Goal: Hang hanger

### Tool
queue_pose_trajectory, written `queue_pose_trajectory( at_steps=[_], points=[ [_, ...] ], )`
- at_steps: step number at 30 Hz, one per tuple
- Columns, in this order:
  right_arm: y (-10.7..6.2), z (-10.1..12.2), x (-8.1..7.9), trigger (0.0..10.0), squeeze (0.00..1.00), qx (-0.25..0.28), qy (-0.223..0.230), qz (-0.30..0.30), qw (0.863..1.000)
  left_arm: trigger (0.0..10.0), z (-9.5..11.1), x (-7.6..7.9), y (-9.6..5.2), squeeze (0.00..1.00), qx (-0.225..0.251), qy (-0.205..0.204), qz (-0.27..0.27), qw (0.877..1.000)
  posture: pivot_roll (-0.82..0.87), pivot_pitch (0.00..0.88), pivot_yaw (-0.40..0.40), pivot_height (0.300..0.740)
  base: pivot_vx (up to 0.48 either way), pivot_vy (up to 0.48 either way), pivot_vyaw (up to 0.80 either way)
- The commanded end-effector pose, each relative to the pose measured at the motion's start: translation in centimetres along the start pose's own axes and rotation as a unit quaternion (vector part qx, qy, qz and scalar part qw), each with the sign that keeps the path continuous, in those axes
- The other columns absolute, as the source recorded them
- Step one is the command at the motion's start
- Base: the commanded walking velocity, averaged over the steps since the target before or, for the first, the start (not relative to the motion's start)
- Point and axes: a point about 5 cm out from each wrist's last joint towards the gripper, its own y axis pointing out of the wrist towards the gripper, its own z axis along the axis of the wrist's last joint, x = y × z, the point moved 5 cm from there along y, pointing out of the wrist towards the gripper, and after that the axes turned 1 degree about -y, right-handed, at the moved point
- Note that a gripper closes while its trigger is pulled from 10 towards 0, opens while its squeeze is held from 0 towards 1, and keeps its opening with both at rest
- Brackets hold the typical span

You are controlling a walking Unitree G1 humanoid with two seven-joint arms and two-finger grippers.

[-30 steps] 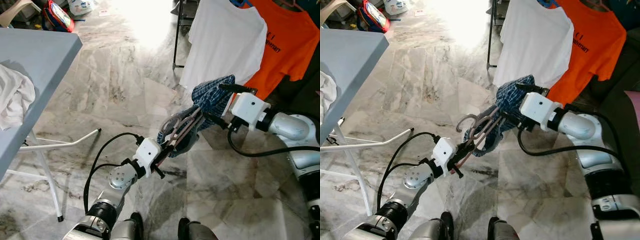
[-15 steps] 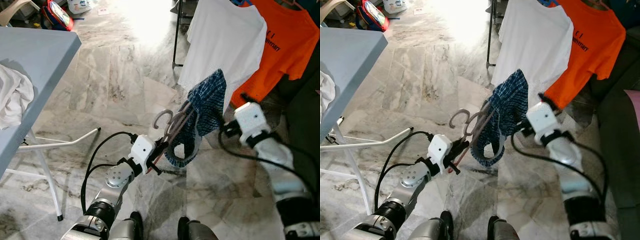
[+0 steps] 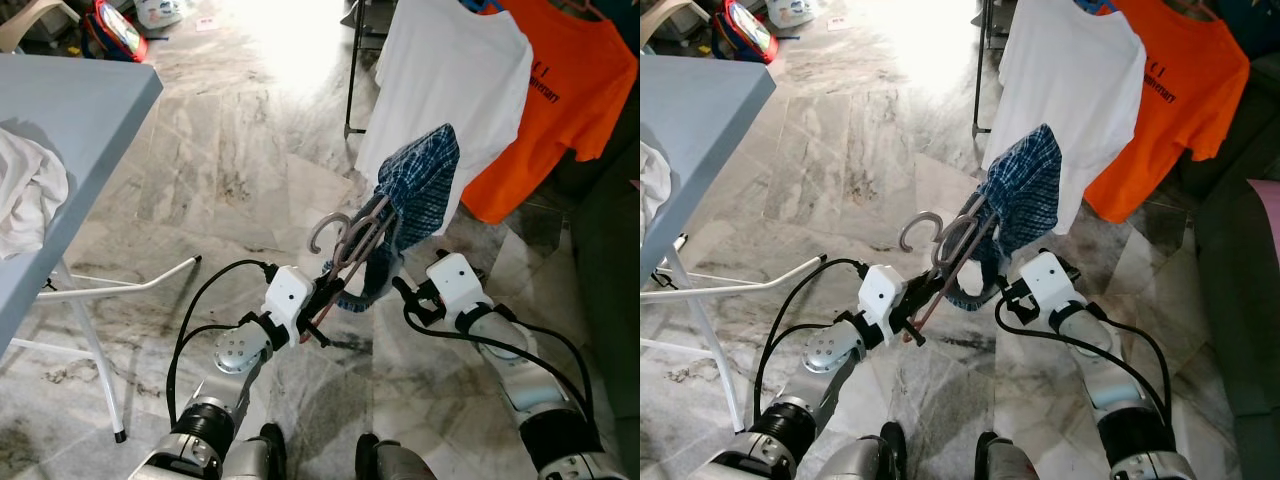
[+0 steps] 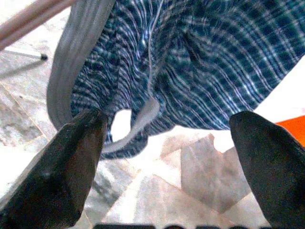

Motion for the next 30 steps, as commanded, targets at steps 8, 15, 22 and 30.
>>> queue_pose_trajectory(
  at_steps=[8,15,22,30],
  points=[
    [1.6,1.2,0.1,10.0,0.0,0.012,0.013,-0.035,0.999,0.0,0.3,0.8,-0.2,0.0,0.01,-0.008,-0.021,1.0,-0.01,0.256,-0.017,0.74,0.0,0.0,0.0],
    [2.3,1.7,-0.1,10.0,0.0,0.018,0.002,-0.045,0.999,0.0,0.7,2.0,-0.3,0.0,0.019,-0.022,-0.056,0.998,0.0,0.261,-0.016,0.74,0.0,0.0,0.0],
    [2.7,1.9,-0.1,10.0,0.0,0.022,-0.009,-0.049,0.999,0.0,1.2,3.2,-0.7,0.0,0.021,-0.034,-0.103,0.994,0.0,0.261,-0.015,0.74,0.0,0.0,0.0],
    [2.5,1.9,1.3,0.0,0.0,0.029,-0.024,-0.088,0.995,0.0,1.3,3.7,-1.2,0.0,0.019,-0.042,-0.123,0.991,0.0,0.26,-0.017,0.74,0.0,0.0,0.0]
  ],
)
